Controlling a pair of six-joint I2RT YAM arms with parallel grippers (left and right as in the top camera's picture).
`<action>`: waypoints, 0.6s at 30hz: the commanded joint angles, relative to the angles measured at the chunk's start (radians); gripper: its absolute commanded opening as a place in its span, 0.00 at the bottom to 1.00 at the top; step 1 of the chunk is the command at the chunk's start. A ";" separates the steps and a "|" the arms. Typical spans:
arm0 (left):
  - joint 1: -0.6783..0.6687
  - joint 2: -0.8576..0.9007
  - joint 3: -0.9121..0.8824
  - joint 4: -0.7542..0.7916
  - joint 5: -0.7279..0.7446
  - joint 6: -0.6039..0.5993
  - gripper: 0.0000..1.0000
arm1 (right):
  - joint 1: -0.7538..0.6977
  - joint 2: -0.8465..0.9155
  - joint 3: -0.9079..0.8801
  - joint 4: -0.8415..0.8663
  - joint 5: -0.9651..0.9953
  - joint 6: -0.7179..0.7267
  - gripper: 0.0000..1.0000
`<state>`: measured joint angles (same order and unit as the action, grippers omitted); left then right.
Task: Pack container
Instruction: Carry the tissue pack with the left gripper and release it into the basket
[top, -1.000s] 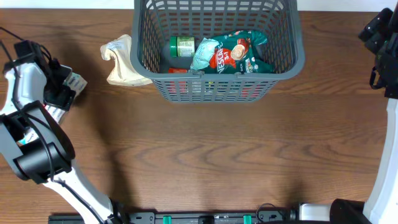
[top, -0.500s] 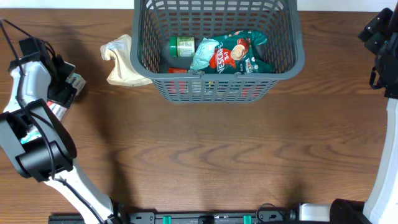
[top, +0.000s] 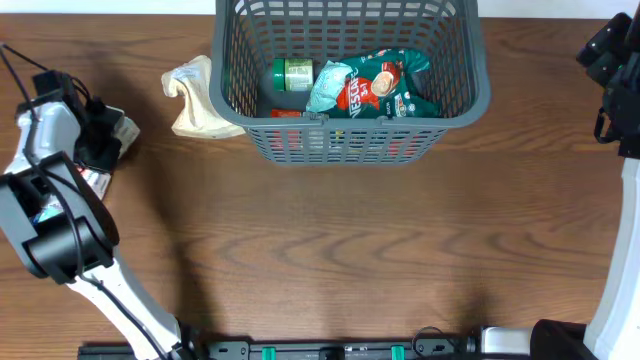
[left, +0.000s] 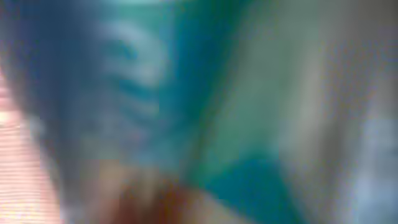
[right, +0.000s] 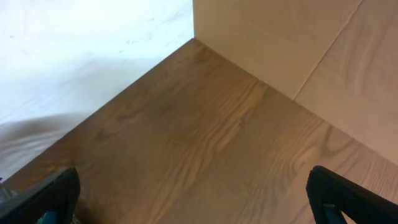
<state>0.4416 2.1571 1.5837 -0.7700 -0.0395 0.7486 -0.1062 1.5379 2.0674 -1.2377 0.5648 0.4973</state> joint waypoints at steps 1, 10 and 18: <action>-0.006 0.065 -0.030 -0.005 0.145 -0.052 0.06 | -0.004 0.003 0.001 -0.001 0.006 0.015 0.99; -0.007 0.003 -0.005 0.017 0.144 -0.240 0.05 | -0.004 0.003 0.001 -0.001 0.006 0.015 0.99; -0.007 -0.254 0.042 0.105 0.145 -0.468 0.06 | -0.004 0.003 0.001 -0.001 0.006 0.015 0.99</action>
<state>0.4397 2.0647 1.5860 -0.7013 0.0608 0.4217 -0.1062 1.5379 2.0674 -1.2377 0.5648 0.4973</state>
